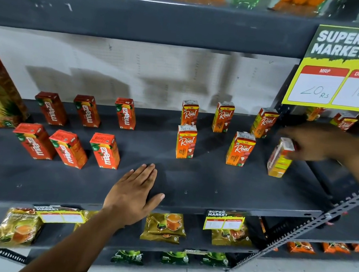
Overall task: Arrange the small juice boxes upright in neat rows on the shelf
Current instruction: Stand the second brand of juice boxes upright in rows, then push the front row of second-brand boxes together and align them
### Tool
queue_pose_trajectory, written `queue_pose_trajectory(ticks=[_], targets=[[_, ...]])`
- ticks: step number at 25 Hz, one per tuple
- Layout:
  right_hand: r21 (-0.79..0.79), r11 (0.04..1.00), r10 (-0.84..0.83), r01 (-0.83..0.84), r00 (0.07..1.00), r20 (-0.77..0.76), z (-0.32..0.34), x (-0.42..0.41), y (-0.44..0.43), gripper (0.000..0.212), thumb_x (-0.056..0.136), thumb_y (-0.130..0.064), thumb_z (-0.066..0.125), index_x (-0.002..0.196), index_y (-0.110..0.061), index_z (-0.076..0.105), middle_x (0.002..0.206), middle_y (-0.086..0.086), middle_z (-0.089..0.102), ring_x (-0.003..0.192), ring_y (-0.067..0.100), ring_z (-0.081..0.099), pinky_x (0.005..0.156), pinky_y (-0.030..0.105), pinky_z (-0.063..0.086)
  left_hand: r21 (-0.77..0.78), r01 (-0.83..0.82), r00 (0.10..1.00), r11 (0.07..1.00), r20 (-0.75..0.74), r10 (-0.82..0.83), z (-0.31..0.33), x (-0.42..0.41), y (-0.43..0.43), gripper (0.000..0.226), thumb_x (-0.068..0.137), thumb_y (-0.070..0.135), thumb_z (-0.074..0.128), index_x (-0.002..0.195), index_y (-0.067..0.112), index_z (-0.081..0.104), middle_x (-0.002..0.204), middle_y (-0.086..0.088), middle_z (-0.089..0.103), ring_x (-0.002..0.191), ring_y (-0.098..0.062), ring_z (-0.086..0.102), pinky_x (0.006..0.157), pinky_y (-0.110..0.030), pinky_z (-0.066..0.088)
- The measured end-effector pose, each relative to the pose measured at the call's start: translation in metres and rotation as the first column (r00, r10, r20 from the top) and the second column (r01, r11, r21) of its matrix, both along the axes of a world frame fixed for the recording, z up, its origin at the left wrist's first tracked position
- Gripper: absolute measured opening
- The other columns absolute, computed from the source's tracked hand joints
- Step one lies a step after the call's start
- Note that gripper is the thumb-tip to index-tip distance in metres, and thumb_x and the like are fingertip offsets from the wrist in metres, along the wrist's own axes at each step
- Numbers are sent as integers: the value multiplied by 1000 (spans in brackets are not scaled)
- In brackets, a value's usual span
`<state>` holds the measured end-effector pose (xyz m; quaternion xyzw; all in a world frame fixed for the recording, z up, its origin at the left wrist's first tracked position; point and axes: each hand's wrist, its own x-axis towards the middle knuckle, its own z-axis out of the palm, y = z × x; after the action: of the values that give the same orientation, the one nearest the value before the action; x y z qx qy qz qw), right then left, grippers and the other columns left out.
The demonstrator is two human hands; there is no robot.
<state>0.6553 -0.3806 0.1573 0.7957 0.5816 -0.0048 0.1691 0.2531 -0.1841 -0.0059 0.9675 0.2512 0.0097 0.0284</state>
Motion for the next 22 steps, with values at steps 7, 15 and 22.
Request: queue_pose_trajectory(ticks=[7,15,22], targets=[[60,916,-384,396,910,-155,-13,-13,11,73,71,-84,36,57,-14,54,63,6,55,64,22,54,62,34,43,-2,-8,1000,1000,-10,8,-2,-1,1,93,80,72,-12,151,14,3,162,1,-2,147,-12,-7,118,-32,-2],[404,699,-450,590,802,-392,-29,-11,-5,93,75,-88,19,109,-13,62,109,15,64,103,37,58,86,45,49,-121,-44,997,992,55,51,5,-2,0,96,79,78,-1,152,16,6,161,2,3,147,-11,-1,117,-30,1],[-76,55,294,996,-89,-952,-98,-45,5,64,79,-66,59,128,-24,56,113,2,70,100,15,66,94,37,49,-973,172,530,151,221,819,44,100,10,100,62,88,50,140,26,44,145,-1,48,131,-20,46,111,-48,32]])
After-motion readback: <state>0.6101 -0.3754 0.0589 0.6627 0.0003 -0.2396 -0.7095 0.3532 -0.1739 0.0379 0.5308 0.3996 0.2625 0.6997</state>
